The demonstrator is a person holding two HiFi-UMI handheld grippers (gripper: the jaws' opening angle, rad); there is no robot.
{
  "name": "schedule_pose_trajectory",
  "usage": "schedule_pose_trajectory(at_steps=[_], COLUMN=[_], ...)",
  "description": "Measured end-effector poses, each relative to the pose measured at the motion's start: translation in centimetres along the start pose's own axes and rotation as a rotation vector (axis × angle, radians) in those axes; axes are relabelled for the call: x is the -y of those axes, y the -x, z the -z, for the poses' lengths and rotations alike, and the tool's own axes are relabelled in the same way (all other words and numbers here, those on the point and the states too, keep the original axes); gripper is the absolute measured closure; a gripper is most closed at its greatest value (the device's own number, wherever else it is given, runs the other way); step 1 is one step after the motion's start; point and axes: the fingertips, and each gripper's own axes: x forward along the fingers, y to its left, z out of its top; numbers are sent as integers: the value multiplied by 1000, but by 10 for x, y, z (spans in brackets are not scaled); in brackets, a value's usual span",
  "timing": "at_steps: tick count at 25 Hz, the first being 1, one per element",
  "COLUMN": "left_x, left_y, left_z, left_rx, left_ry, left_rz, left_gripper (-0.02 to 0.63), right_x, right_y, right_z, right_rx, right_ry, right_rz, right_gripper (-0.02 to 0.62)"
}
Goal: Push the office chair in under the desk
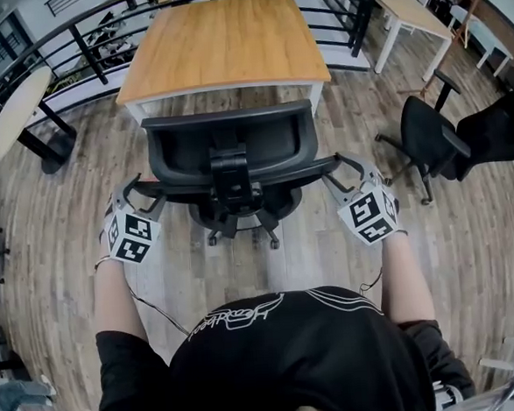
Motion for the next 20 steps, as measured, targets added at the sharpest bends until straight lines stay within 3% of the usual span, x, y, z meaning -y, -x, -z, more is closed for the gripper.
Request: schedule_pose_trajectory(at_steps=[9, 15, 20], left_x=[-35, -94, -94], left_y=[-45, -90, -107], left_z=[-11, -31, -25], left_rx=[-13, -17, 1], left_ry=[-13, -20, -31], left_rz=[-14, -7, -6], left_gripper=[314, 314, 314], right_x=[32, 77, 74], right_y=[-44, -98, -110], right_z=[-8, -35, -27], right_rx=[9, -2, -12], right_ry=[5, -11, -18], right_rz=[-5, -1, 12], right_gripper=[364, 364, 364])
